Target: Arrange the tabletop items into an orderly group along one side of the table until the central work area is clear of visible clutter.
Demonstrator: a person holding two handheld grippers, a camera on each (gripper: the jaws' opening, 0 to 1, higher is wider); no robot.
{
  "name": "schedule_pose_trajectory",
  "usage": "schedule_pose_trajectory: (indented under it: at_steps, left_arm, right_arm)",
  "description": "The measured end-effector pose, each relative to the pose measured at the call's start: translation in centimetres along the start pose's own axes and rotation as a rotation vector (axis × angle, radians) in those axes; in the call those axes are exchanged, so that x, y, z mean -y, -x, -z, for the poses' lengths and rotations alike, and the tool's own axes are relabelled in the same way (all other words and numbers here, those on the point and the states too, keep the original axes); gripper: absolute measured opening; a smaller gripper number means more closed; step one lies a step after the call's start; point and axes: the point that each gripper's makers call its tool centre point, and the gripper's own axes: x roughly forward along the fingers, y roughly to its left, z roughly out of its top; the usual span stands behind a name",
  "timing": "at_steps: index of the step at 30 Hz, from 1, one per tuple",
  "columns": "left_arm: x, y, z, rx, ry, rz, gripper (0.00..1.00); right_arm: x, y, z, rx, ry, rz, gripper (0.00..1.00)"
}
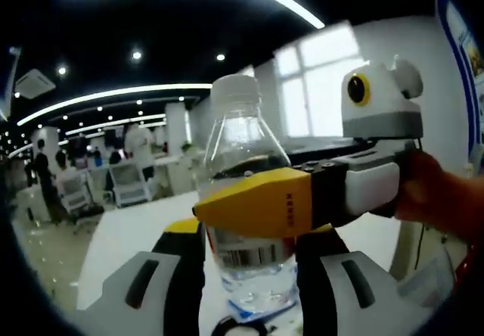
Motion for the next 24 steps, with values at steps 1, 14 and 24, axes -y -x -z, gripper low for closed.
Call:
schedule_pose_trajectory:
  at_steps: [1, 14, 24]
  left_arm:
    - [0.0, 0.0, 0.0, -0.001, -0.005, -0.003, 0.43]
    - [-0.4, 0.4, -0.1, 0.013, 0.021, 0.037, 0.38]
    - [-0.5, 1.3, 0.1, 0.041, 0.062, 0.140, 0.36]
  right_arm:
    - [0.1, 0.0, 0.0, 0.001, -0.002, 0.007, 0.38]
    - [-0.2, -0.1, 0.1, -0.013, 0.002, 0.022, 0.41]
    - [-1.4, -0.5, 0.1, -0.047, 0.040, -0.005, 0.42]
